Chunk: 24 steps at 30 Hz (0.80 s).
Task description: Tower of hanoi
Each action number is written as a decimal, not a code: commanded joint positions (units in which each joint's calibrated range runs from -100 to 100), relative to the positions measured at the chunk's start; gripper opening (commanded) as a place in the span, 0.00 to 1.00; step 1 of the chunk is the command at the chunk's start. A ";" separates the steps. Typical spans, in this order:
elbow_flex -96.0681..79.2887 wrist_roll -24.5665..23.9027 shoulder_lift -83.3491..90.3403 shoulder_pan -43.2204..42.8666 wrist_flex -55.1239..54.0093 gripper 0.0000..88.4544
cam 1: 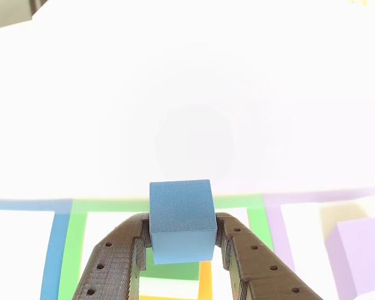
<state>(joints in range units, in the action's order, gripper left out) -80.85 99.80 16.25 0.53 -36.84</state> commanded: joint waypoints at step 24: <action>-0.60 0.20 -7.25 -0.82 -10.85 0.14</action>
<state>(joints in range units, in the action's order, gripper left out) -81.29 99.80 8.82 0.45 -45.43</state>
